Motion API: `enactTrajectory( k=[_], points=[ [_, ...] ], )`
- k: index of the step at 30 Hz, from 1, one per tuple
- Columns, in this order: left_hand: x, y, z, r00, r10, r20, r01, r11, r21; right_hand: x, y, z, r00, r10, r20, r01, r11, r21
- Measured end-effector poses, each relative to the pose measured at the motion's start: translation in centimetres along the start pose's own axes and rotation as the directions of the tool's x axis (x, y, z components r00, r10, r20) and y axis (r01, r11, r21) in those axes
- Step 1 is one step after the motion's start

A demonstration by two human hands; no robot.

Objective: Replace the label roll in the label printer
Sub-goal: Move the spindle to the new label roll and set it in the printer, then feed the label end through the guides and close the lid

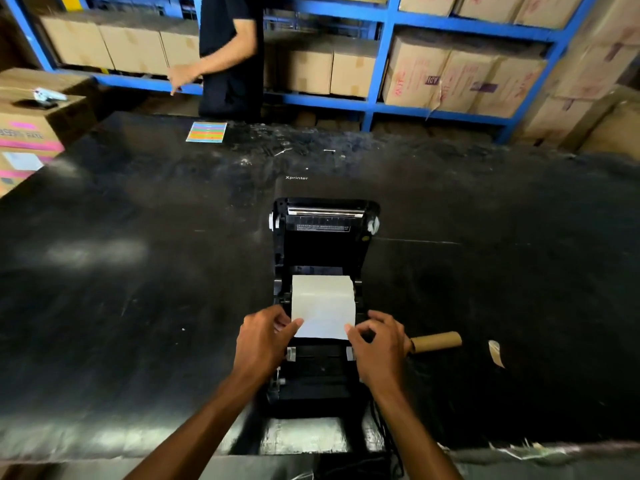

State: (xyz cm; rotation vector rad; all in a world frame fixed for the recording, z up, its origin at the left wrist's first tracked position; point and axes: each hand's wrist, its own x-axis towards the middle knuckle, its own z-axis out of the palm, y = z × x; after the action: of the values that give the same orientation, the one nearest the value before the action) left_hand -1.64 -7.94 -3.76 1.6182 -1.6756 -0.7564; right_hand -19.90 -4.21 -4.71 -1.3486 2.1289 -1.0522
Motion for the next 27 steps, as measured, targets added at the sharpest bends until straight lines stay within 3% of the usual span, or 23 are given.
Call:
enactTrajectory(
  k=[7, 11, 17, 24, 27],
  points=[
    [-0.1, -0.8, 0.0, 0.996, -0.04, 0.074, 0.042, 0.999, -0.03, 0.5, 1.3, -2.0, 0.971, 0.072, 0.23, -0.113, 0.979, 0.171],
    [-0.1, -0.9, -0.2, 0.989, -0.06, 0.132, 0.063, 0.998, -0.018, 0.5, 1.6, -1.7, 0.962, 0.097, 0.257, -0.139, 0.979, 0.151],
    [0.0, -1.1, 0.0, 0.974, -0.07, 0.215, 0.08, 0.996, -0.037, 0.4, 1.1, -1.1, 0.936, 0.107, 0.336, -0.201, 0.945, 0.258],
    [0.2, -1.3, -0.1, 0.967, -0.065, 0.247, 0.036, 0.992, 0.121, 0.5, 1.0, -0.2, 0.978, 0.079, 0.192, -0.085, 0.996, 0.02],
    [0.3, -1.0, -0.2, 0.96, -0.08, 0.267, 0.031, 0.983, 0.183, 0.4, 0.9, 0.0, 0.974, 0.085, 0.21, -0.085, 0.996, -0.01]
  ],
)
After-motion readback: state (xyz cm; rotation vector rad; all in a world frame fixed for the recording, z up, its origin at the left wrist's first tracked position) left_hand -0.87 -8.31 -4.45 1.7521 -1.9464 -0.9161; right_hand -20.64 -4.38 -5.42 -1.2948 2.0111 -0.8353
